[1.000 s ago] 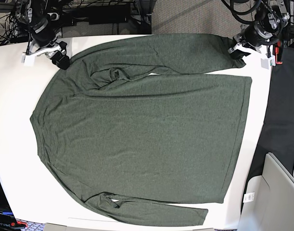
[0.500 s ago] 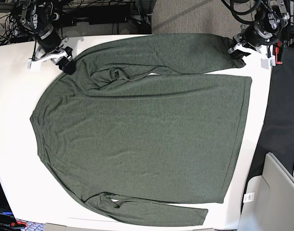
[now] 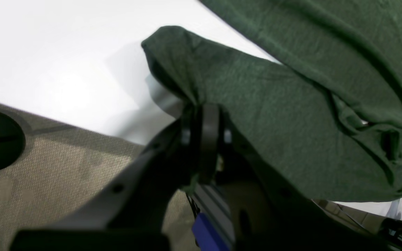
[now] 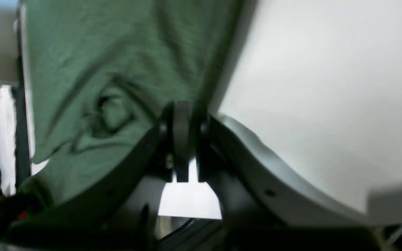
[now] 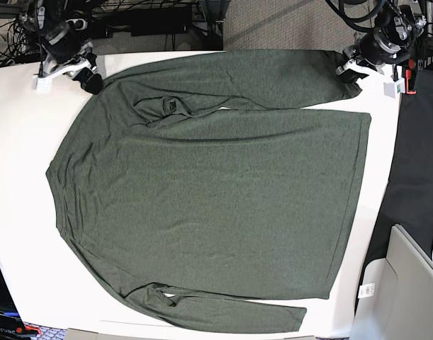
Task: Fold the T-shirt properly
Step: 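Move the right gripper to the other shoulder corner and grasp it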
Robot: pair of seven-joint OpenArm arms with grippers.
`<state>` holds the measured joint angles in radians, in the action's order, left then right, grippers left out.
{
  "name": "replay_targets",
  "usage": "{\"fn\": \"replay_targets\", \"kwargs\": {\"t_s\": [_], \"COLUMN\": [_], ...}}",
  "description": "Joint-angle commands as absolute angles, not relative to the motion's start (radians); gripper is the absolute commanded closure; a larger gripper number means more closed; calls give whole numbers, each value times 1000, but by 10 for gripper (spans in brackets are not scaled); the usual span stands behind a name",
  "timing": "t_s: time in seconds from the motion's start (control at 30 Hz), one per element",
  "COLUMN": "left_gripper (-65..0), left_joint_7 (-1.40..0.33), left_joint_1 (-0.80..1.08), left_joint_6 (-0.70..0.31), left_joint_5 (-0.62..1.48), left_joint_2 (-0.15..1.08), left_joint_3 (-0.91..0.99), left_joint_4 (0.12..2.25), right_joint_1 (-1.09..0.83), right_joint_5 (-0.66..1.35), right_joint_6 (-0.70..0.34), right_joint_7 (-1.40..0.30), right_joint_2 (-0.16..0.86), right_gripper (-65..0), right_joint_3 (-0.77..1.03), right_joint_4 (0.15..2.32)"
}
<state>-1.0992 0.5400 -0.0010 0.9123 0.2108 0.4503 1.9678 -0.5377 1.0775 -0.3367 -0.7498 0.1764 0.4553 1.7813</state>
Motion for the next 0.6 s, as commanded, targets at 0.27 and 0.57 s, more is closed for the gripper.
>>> {"fn": "replay_targets", "kwargs": {"t_s": [0.27, 0.57], "left_gripper": [0, 0], "left_joint_7": [-1090, -1090], "left_joint_1": [590, 596], "left_joint_6": [-5, -5], "left_joint_5": [926, 928], "left_joint_2": [223, 234], "left_joint_3": [461, 498], "left_joint_4": [2025, 2038], "right_joint_1": [-648, -599], "right_joint_5": [1095, 1053], "right_joint_6": [-389, -375], "right_joint_7": [-736, -736], "right_joint_2": [213, 209], "right_gripper": [-9, -49], "right_joint_3": [565, 559], "right_joint_4": [1908, 1900]}}
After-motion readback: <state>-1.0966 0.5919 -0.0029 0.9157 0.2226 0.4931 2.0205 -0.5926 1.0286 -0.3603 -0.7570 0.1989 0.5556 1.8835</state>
